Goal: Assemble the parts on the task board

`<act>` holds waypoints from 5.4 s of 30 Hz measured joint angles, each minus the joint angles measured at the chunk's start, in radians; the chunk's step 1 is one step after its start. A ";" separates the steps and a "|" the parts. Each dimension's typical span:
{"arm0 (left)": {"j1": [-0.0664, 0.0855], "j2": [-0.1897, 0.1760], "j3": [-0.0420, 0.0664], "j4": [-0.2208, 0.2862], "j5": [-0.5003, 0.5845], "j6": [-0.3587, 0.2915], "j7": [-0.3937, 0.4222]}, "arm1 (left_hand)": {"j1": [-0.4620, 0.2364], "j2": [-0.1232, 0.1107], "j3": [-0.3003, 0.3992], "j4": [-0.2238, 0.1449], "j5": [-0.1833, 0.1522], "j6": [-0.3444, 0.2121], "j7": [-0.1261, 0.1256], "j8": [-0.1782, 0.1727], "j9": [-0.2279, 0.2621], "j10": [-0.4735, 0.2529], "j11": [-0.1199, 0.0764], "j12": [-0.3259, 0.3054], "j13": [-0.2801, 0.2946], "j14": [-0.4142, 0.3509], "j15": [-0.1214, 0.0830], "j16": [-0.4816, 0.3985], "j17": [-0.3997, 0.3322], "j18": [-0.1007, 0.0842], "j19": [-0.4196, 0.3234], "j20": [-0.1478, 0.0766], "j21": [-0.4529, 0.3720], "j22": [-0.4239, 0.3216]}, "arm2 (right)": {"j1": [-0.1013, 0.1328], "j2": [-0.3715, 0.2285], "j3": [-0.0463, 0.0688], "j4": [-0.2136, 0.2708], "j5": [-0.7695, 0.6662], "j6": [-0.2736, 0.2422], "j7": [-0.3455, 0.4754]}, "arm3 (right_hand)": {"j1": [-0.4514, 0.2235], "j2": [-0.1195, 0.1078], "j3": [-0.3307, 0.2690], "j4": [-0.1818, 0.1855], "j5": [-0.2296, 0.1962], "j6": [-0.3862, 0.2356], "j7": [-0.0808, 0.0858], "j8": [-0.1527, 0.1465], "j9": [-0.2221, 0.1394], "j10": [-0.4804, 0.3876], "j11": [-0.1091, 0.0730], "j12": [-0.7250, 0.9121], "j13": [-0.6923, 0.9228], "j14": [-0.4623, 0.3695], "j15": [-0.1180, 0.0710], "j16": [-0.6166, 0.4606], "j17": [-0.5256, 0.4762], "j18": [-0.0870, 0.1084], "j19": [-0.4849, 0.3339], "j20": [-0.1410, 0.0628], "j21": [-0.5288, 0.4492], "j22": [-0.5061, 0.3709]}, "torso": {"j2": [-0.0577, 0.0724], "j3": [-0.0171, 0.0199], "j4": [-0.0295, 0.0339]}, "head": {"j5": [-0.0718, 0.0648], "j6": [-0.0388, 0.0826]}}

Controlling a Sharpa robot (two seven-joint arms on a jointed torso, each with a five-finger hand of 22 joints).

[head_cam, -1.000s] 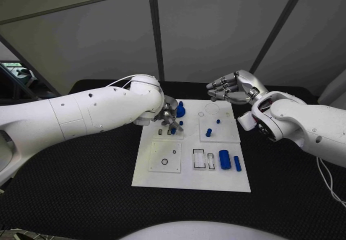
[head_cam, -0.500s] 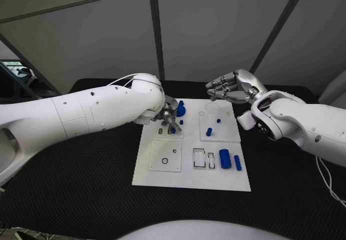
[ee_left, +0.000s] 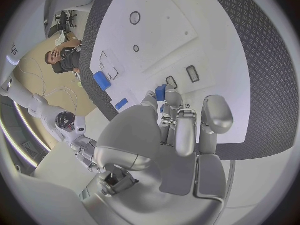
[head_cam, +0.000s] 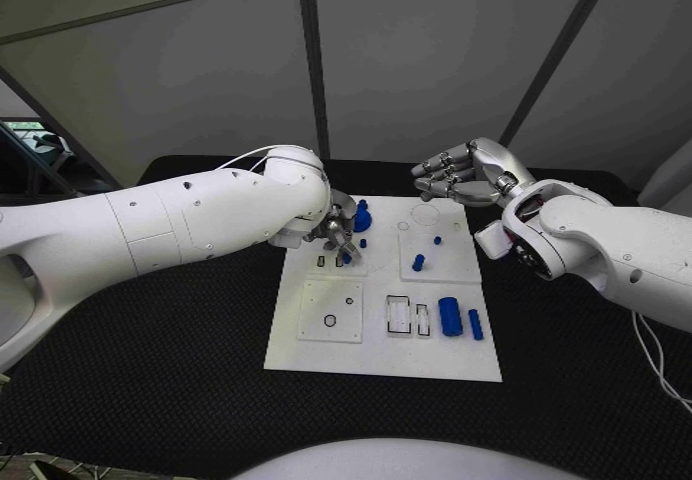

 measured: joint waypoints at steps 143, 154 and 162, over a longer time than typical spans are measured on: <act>-0.139 -0.136 -0.021 0.183 0.030 -0.544 -0.059 | -0.372 -0.263 0.736 -0.193 0.055 -0.041 -0.045 0.241 0.152 0.099 -0.048 0.078 0.008 -0.004 -0.039 0.062 0.000 -0.026 0.086 -0.039 0.074 0.188 | 0.000 -0.005 -0.001 -0.025 -0.075 0.092 -0.050 | -0.032 0.008 0.000 0.000 0.027 -0.011 0.010 -0.015 0.000 -0.018 0.018 -0.017 0.001 -0.018 0.018 -0.038 -0.017 0.000 -0.011 0.010 -0.054 -0.029 | -0.014 0.0232 0.0446 | -0.033 -0.048; -0.139 -0.138 -0.022 0.183 0.030 -0.531 -0.059 | -0.384 -0.265 0.716 -0.183 0.055 -0.034 -0.045 0.241 0.145 0.103 -0.052 0.089 0.016 0.000 -0.043 0.062 0.000 -0.039 0.089 -0.043 0.077 0.191 | 0.000 -0.005 -0.001 -0.026 -0.075 0.095 -0.050 | -0.032 0.008 0.000 0.000 0.032 -0.011 0.010 -0.015 0.001 -0.018 0.018 -0.017 0.001 -0.022 0.022 -0.042 -0.018 0.000 -0.011 0.010 -0.058 -0.031 | -0.014 0.0232 0.0446 | -0.032 -0.050; -0.140 -0.138 -0.022 0.182 0.029 -0.525 -0.059 | -0.401 -0.260 0.699 -0.166 0.055 -0.027 -0.052 0.247 0.137 0.110 -0.052 0.101 0.022 0.000 -0.043 0.068 0.000 -0.025 0.089 -0.043 0.077 0.194 | 0.000 -0.005 -0.001 -0.026 -0.075 0.096 -0.050 | -0.032 0.008 0.000 0.000 0.036 -0.011 0.010 -0.015 0.001 -0.018 0.018 -0.017 0.001 -0.022 0.022 -0.042 -0.020 0.000 -0.011 0.010 -0.062 -0.033 | -0.014 0.0232 0.0446 | -0.032 -0.048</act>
